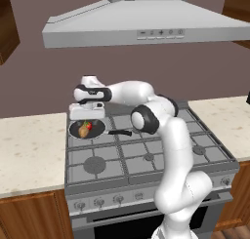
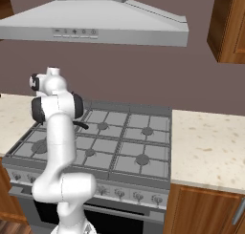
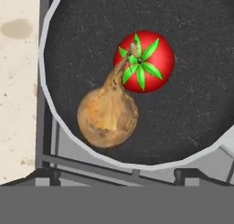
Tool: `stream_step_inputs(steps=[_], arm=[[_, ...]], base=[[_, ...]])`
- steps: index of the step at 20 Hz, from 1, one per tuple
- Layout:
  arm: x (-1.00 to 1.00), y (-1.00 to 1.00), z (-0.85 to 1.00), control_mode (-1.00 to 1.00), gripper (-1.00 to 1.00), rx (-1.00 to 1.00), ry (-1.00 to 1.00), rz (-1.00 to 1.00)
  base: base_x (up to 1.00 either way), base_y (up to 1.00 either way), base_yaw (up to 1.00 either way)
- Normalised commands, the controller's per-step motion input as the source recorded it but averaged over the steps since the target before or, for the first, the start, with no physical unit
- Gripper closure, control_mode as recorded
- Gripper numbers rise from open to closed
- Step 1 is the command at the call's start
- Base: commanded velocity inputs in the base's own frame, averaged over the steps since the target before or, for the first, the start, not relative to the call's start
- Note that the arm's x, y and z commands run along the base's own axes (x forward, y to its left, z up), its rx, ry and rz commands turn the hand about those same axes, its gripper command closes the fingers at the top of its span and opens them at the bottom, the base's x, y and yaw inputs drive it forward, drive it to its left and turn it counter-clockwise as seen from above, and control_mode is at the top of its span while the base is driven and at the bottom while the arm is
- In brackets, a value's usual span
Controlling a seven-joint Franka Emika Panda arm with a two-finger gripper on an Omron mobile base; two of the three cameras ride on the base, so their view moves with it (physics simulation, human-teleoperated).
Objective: Place the pan on the rear left burner on the stove. Then place the tomato and the onion in the pan and turn on the rear left burner.
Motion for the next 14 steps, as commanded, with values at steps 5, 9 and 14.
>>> stream_step_inputs(steps=[5,9,14], arm=[[-0.58,-0.14,0.3,-1.0,-1.0,0.0,0.0,0.0],[-0.55,-0.18,0.21,-1.0,-1.0,0.0,-0.01,0.0],[-0.57,-0.16,0.17,-1.0,-1.0,0.0,-0.03,0.0]], base=[[0.0,0.0,0.0],[0.0,0.0,0.0],[0.0,0.0,0.0]])
